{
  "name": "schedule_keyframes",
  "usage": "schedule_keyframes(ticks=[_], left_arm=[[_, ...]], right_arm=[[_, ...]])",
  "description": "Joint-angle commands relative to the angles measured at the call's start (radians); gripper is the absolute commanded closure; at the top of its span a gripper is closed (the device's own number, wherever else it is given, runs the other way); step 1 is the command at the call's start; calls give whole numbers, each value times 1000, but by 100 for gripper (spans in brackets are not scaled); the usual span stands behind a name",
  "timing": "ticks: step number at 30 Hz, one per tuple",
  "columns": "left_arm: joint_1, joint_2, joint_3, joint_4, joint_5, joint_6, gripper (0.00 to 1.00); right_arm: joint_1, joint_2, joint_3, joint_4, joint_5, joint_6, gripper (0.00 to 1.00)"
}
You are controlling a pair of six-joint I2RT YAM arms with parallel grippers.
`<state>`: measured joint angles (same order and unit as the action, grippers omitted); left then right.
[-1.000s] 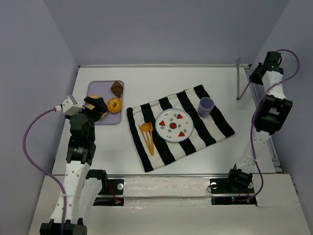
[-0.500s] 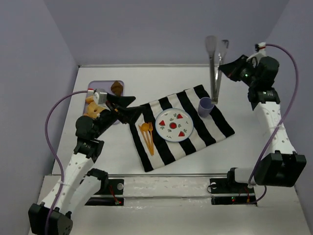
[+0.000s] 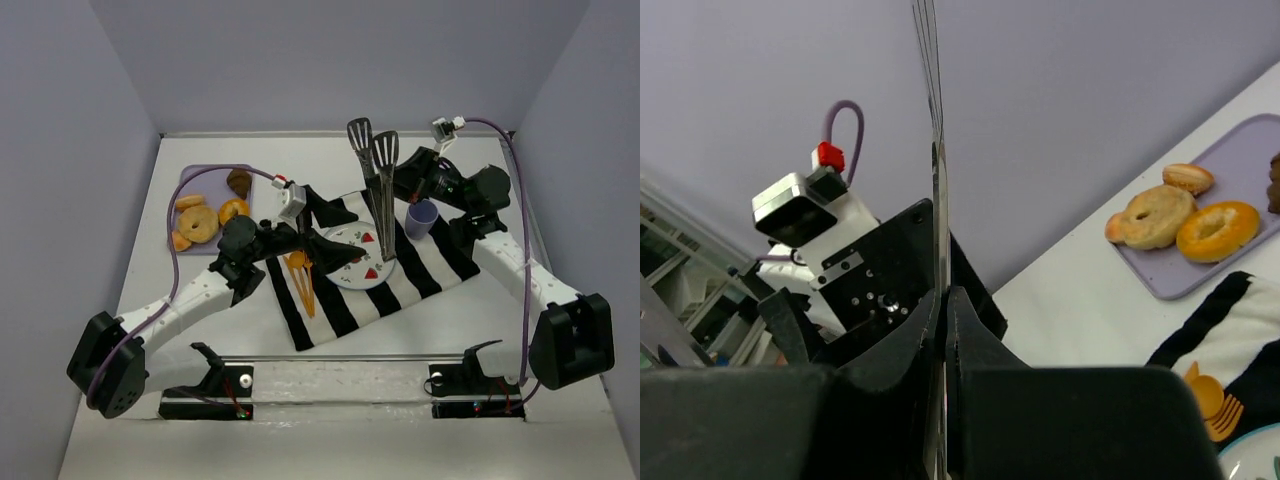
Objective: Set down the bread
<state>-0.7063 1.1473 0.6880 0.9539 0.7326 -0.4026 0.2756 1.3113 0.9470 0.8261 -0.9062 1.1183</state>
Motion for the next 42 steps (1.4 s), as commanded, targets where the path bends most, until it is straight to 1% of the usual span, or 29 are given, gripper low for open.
schedule_keyframes(ticks=[1,4,6,7,9,11,13,15,16,17,19,20,23,26,28,31,34,37,38,39,40,42], left_arm=[[-12,43,80,112,-18,30,1],[-15,84,107,141,-7,-8,1],[-27,100,117,155,-7,-19,1],[-33,117,128,155,-13,-18,1],[-36,135,146,157,-16,-36,1],[-39,160,159,161,-15,-47,1],[-50,170,168,172,-10,-51,1],[-56,170,166,189,-4,-53,1],[-61,164,162,192,-6,-54,1],[-61,161,159,197,-6,-61,1],[-64,147,147,210,-25,-62,1],[-65,146,145,210,-33,-64,1],[-65,144,140,204,-81,-65,1],[-65,163,146,206,-93,-71,1],[-65,175,159,217,-90,-88,1],[-65,207,176,246,-53,-111,1],[-65,212,177,261,-48,-119,1],[-65,201,167,250,-68,-119,16],[-65,189,163,241,-87,-119,26],[-64,183,157,221,-99,-116,32],[-64,177,156,206,-114,-113,37],[-64,154,148,171,-159,-91,42]], right_arm=[[25,-17,-39,208,7,78,93],[36,-11,-47,220,13,81,93],[36,14,-48,284,-2,95,93],[36,26,-47,356,-14,138,93],[45,68,-45,431,-16,187,93],[45,88,-34,458,-5,213,93],[54,101,-24,423,7,172,93],[66,95,-11,287,52,102,93],[79,76,-5,236,81,19,93],[79,63,-2,141,139,-20,93],[103,25,-11,88,194,-105,93],[103,14,-17,79,238,-118,93],[123,-18,-47,82,308,-149,93],[145,-32,-60,81,348,-181,93],[154,-27,-59,80,348,-195,93],[163,-14,-77,136,343,-174,93],[163,-21,-100,171,371,-166,93],[163,-40,-122,169,409,-175,93],[163,-56,-128,159,427,-189,93],[163,-66,-131,151,432,-205,93],[163,-73,-131,134,437,-206,93],[163,-92,-122,82,435,-236,93]])
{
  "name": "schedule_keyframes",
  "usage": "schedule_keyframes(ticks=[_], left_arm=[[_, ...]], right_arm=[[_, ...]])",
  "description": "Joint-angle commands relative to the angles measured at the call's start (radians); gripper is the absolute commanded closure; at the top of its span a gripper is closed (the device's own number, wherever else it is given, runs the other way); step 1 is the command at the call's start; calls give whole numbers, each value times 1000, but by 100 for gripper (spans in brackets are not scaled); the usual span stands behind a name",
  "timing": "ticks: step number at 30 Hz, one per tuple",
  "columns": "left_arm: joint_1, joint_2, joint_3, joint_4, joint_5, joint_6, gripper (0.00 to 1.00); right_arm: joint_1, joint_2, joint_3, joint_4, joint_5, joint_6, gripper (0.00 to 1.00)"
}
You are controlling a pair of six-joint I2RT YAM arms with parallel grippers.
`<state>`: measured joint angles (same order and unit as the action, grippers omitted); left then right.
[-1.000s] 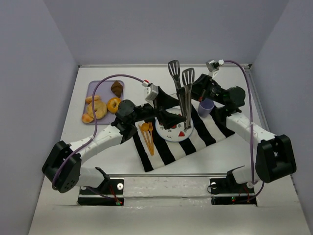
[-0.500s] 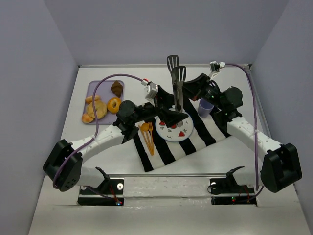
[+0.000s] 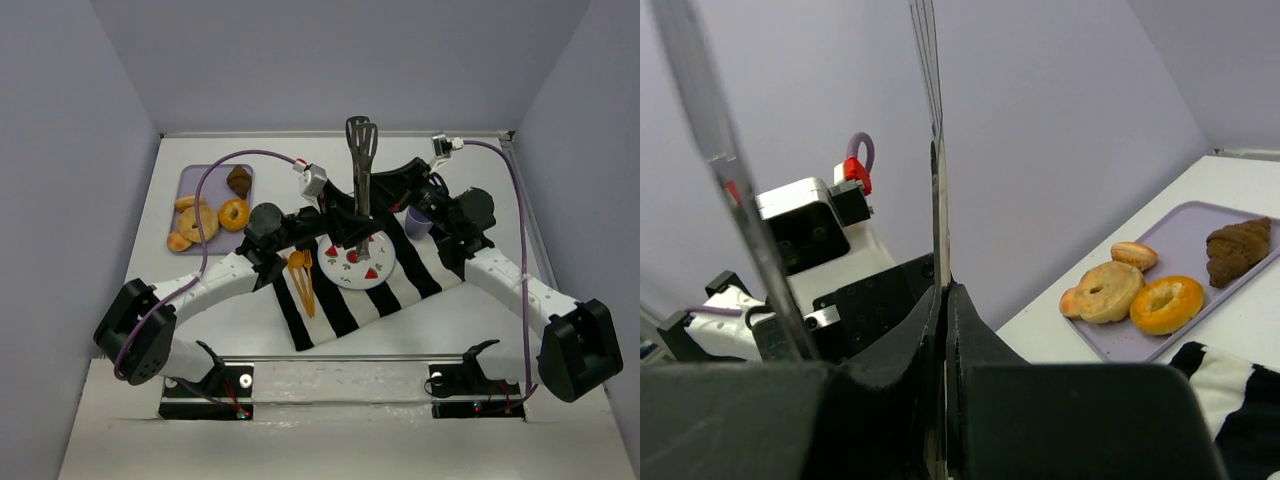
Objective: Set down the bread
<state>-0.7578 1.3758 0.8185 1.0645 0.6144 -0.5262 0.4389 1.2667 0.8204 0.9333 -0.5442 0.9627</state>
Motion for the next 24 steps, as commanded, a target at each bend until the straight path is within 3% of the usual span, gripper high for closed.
schedule_keyframes(ticks=[1,4,6,7,9,10,12,14,20,22,24], left_arm=[[-14,-83,16,51,-51,38,45],[-12,-104,18,2,-87,58,55],[-12,-115,18,-24,-97,63,56],[-12,-122,16,-34,-100,65,56],[-12,-132,13,-72,-107,63,53],[-12,-144,10,-99,-108,60,53],[-12,-162,-8,-115,-125,51,53],[-12,-202,-51,-139,-174,40,53],[-12,-346,-102,-363,-407,45,53],[-12,-377,-84,-528,-493,25,53],[-12,-406,-24,-784,-687,-18,53]], right_arm=[[0,-52,9,-39,69,-84,93],[0,-56,42,-129,40,-97,88],[0,-55,77,-207,24,-113,74],[0,-55,88,-224,17,-125,61],[0,-59,137,-325,16,-140,50],[0,-61,164,-440,30,-184,37],[0,-64,276,-580,62,-252,28],[0,-79,341,-738,143,-347,24],[-9,-234,381,-887,386,-461,12],[-9,-268,390,-947,524,-485,11],[-9,-297,384,-1034,639,-509,11]])
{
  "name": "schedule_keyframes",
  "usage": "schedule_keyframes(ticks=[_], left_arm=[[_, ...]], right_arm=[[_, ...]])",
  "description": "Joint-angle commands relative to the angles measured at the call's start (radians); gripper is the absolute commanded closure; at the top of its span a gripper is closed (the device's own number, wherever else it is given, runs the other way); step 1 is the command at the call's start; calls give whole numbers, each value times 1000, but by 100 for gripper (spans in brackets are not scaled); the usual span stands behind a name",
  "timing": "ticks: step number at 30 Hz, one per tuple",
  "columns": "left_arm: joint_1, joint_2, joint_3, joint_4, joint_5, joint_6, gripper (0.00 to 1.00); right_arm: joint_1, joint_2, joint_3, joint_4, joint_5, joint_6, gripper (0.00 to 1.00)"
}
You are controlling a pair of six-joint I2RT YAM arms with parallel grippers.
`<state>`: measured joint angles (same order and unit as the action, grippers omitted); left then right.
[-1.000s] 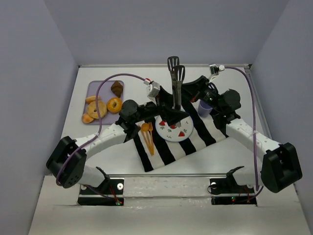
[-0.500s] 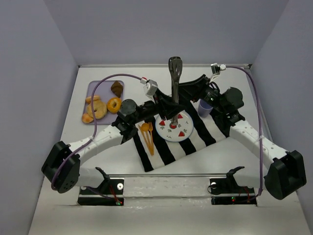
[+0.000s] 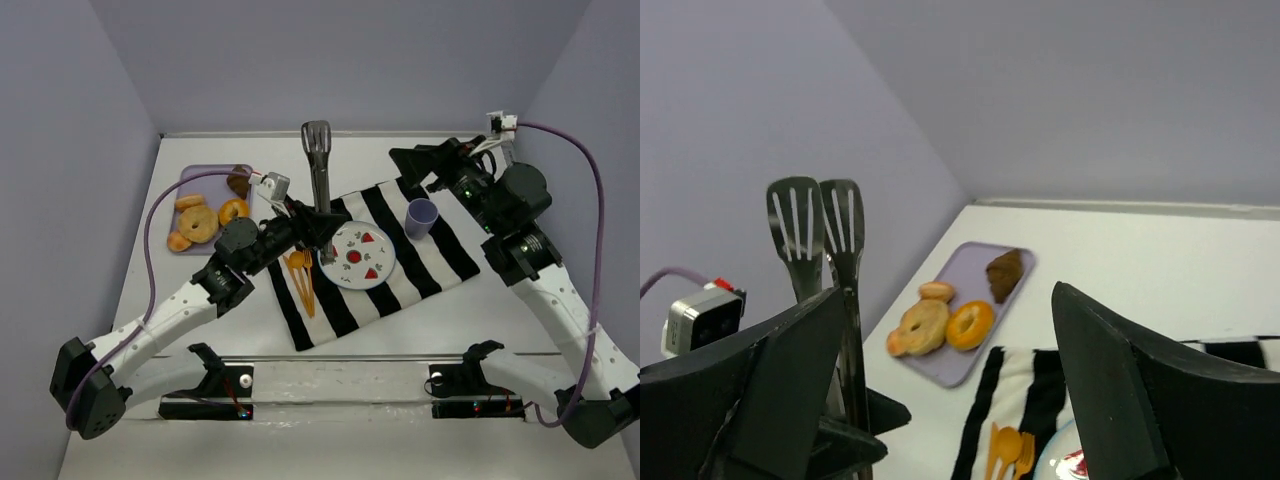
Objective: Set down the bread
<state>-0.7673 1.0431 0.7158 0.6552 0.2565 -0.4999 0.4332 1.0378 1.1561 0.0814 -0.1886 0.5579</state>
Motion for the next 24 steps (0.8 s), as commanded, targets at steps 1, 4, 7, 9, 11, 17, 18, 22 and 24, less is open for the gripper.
schedule_keyframes(ticks=[1,4,7,9,11,17,18,22,24], left_arm=[[-3,-75,102,-467,-394,-70,54],[-3,-48,184,-838,-673,-204,54],[-3,-17,211,-1089,-735,-326,53],[-1,-9,203,-1210,-773,-380,53],[2,-6,198,-1265,-804,-439,52],[65,-23,177,-1301,-754,-387,46],[78,-23,175,-1306,-749,-379,46],[192,-11,153,-1286,-642,-315,44],[253,5,142,-1275,-568,-283,45]], right_arm=[[-4,-71,42,-202,303,-110,11],[-4,-42,13,-302,351,-119,11],[-4,19,-41,-319,348,-118,10],[-4,66,-68,-321,342,-115,9],[-4,88,-75,-321,345,-113,6],[-13,125,-110,-321,434,-116,0],[-13,123,-114,-321,442,-116,0],[-22,123,-125,-321,456,-125,0],[-22,123,-131,-321,454,-128,0]])
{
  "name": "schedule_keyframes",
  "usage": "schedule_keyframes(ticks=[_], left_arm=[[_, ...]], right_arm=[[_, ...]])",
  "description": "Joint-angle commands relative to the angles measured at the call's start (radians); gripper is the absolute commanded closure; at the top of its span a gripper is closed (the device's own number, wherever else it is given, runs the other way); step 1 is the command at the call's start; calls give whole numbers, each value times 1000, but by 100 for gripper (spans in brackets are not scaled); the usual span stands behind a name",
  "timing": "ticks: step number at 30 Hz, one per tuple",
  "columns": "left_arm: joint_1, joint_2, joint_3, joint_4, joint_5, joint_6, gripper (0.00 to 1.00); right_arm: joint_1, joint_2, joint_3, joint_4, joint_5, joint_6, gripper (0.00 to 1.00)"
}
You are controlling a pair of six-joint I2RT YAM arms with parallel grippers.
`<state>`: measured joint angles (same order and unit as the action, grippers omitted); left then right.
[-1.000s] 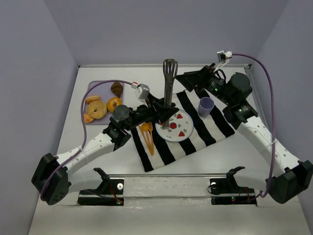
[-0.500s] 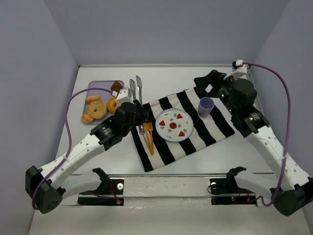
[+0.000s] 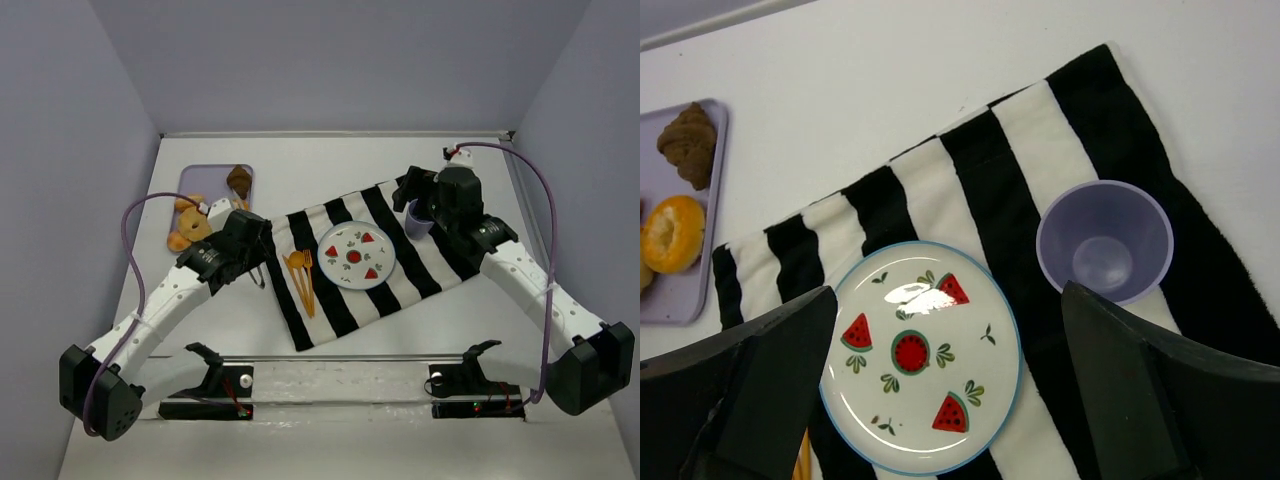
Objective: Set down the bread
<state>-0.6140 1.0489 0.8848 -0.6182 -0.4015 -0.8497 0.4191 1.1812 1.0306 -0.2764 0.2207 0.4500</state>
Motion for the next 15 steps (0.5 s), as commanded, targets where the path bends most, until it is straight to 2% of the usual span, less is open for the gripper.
schedule_keyframes(ticks=[1,3,8,15], left_arm=[[115,13,-26,-2,111,77,45],[141,20,-11,8,124,92,45],[155,59,31,20,161,129,38],[206,102,36,-2,159,115,40]], right_arm=[[-17,-20,-7,37,43,-19,0],[-17,-12,-6,37,31,-19,0],[-26,6,-4,37,16,-23,0],[-45,18,-10,37,19,-28,0]])
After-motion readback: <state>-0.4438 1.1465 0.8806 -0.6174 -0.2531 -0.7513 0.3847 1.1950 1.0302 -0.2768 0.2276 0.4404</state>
